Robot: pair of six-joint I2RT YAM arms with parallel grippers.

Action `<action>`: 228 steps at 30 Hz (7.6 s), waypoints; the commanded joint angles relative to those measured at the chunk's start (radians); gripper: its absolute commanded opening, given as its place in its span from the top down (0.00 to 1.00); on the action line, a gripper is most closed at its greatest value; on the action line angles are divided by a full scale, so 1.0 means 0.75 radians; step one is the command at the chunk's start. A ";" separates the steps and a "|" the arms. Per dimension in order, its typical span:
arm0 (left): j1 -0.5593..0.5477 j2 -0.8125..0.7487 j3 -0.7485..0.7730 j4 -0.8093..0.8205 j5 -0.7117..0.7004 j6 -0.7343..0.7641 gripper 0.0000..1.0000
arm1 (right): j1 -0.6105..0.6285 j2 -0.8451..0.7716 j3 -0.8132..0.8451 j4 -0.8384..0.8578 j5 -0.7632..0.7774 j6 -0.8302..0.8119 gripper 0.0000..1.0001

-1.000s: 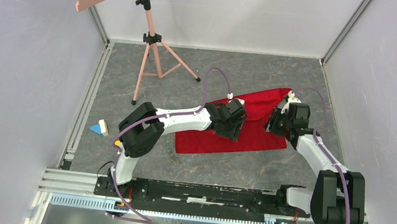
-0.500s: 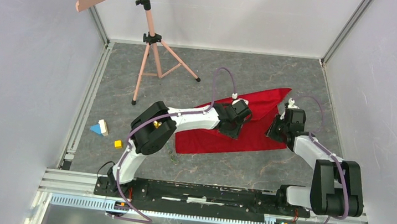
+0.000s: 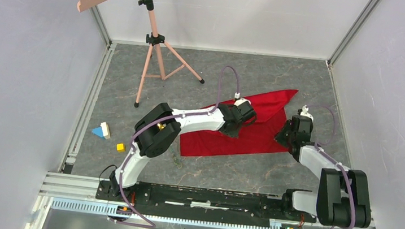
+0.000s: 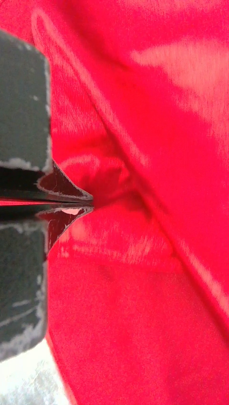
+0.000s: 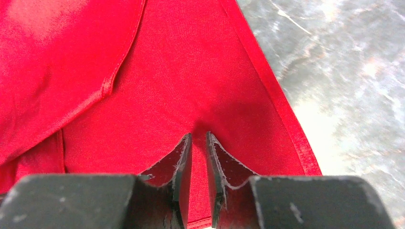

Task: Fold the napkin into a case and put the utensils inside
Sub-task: Smooth out the napkin at the center of the board, then flatten the napkin at the center of the board, then pick up the flattened napkin from the center of the board.

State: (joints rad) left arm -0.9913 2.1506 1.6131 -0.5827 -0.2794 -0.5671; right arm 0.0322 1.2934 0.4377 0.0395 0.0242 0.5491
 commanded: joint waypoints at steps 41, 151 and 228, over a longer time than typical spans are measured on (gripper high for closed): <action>0.196 -1.705 -0.982 0.117 0.438 0.058 0.03 | 0.751 0.124 0.462 -0.932 0.346 0.660 0.46; 0.139 -0.748 -0.818 0.570 0.707 -0.238 0.13 | -0.221 -0.135 0.252 -0.244 -0.111 -0.390 0.21; 0.357 -1.042 -0.551 0.301 1.005 -0.121 0.00 | -0.076 -0.195 0.445 -0.686 -0.150 -0.396 0.12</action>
State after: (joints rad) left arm -0.7204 1.4261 1.2793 -0.3588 0.4244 -0.7055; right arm -0.0235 1.2762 0.8314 -0.3614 -0.1680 0.2420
